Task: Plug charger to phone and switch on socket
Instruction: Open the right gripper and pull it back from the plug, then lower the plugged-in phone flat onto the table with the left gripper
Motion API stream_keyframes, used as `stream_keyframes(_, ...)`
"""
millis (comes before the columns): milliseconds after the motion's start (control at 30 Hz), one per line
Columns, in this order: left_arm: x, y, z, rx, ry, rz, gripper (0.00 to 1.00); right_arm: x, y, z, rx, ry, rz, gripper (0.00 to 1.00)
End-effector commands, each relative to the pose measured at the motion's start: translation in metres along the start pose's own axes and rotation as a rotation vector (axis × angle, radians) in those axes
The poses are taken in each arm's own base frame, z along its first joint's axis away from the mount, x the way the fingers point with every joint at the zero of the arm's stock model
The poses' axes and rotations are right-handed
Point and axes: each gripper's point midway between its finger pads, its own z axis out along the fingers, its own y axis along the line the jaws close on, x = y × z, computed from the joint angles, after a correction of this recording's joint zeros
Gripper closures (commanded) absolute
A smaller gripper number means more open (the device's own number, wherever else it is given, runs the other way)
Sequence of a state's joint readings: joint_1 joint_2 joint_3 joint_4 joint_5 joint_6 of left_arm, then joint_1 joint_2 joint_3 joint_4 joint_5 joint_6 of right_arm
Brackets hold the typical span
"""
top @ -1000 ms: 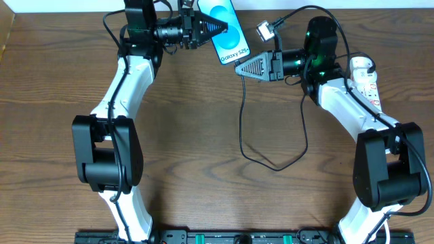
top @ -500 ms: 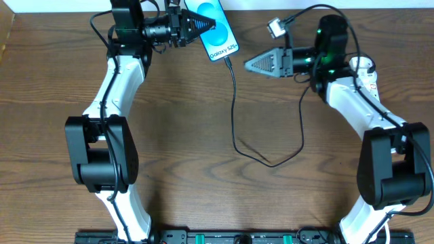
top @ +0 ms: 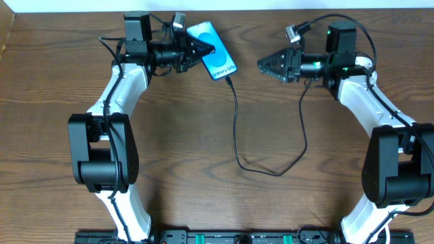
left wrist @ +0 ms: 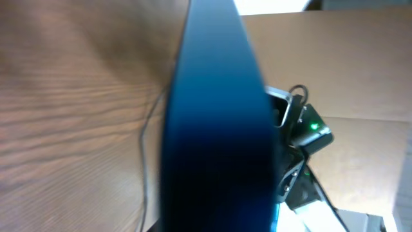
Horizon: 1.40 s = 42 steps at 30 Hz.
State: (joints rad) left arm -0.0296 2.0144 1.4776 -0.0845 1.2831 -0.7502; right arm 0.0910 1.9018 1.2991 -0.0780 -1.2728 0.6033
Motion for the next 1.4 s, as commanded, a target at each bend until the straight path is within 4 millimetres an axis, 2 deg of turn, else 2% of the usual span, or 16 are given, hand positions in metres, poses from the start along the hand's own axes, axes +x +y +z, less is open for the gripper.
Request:
stream_keyframes(0, -0.002, 0.012, -0.002, -0.077, -0.030, 0.096, 0.94, -0.003, -0.020, -0.003, 0.130, -0.037, -0.119, 0.40)
stream_keyframes(200, 0.016, 0.056, -0.009, -0.268, -0.016, 0.045, 0.93, 0.011, -0.049, -0.008, 0.274, -0.015, -0.085, 0.40)
stream_keyframes(367, 0.041, 0.072, -0.015, -0.336, 0.056, 0.001, 0.93, 0.030, -0.068, -0.015, 0.371, 0.037, -0.068, 0.40)
stream_keyframes(500, 0.057, 0.097, -0.028, -0.492, 0.095, -0.014, 0.93, 0.041, -0.075, -0.020, 0.422, 0.076, -0.078, 0.40)
stream_keyframes(600, 0.065, 0.109, -0.042, -0.615, 0.123, -0.029, 0.93, 0.047, -0.072, -0.022, 0.429, 0.101, -0.109, 0.40)
stream_keyframes(833, 0.081, 0.098, -0.062, -0.708, 0.243, 0.058, 0.93, 0.055, -0.077, -0.027, 0.496, 0.122, -0.087, 0.39)
stream_keyframes(1033, 0.096, 0.083, -0.073, -0.711, 0.361, 0.165, 0.93, 0.065, -0.079, -0.027, 0.510, 0.152, -0.055, 0.40)
stream_keyframes(1167, 0.095, 0.084, -0.075, -0.709, 0.371, 0.182, 0.93, 0.074, -0.081, -0.023, 0.543, 0.182, -0.049, 0.40)
stream_keyframes(1367, 0.089, 0.094, -0.073, -0.709, 0.358, 0.196, 0.93, 0.087, -0.078, -0.006, 0.554, 0.238, -0.066, 0.41)
